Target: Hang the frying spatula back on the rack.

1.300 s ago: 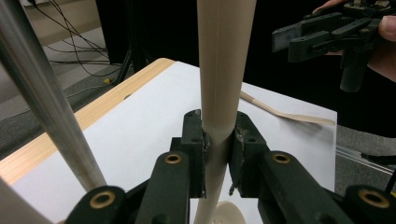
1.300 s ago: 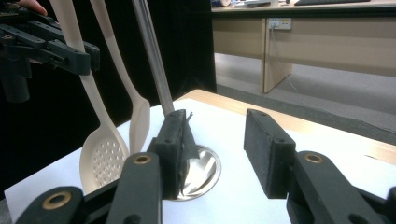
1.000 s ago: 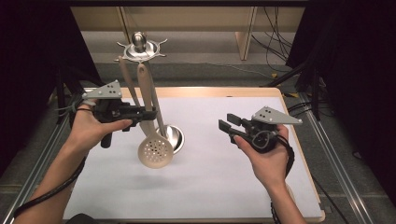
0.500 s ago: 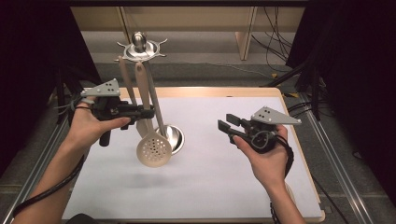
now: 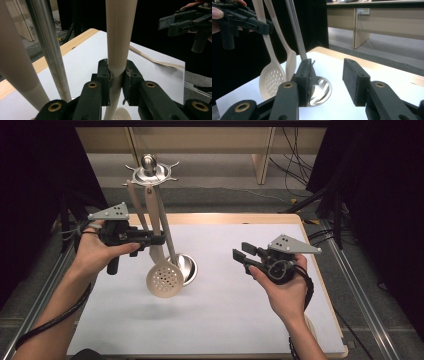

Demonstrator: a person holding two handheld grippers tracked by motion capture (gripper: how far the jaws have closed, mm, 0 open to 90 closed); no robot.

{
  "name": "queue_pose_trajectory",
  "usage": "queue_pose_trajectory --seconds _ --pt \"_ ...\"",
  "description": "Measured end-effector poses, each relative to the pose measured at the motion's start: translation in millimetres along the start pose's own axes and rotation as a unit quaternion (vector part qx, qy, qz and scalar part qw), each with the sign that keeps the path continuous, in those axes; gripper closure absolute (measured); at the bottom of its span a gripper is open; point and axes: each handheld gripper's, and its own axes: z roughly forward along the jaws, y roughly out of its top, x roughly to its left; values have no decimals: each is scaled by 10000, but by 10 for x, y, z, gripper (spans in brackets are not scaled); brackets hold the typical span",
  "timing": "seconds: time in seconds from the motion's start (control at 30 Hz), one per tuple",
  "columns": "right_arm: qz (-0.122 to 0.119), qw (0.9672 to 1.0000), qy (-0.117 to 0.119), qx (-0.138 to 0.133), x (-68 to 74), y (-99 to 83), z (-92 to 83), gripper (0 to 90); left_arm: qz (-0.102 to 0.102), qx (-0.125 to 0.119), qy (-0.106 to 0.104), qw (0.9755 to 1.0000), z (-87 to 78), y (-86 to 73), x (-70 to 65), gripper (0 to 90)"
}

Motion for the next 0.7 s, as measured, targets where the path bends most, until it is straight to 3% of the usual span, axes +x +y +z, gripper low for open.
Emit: queue_pose_trajectory --seconds 0.2,0.33,0.37,0.53,0.7 --pt "37 10000 12 8 2 -1 2 600 -36 13 21 10000 17 -1 26 770" --pt "-70 10000 8 -21 -8 -1 3 599 -89 -6 19 10000 37 -2 38 770" --pt "35 10000 -1 15 4 0 -2 600 -100 -13 25 9999 42 -3 41 770" --pt "60 10000 41 30 9 -6 8 599 -115 -14 33 9999 62 -1 48 769" --pt "-44 10000 75 -21 -4 -9 17 597 -139 -45 56 9999 76 -10 55 767"
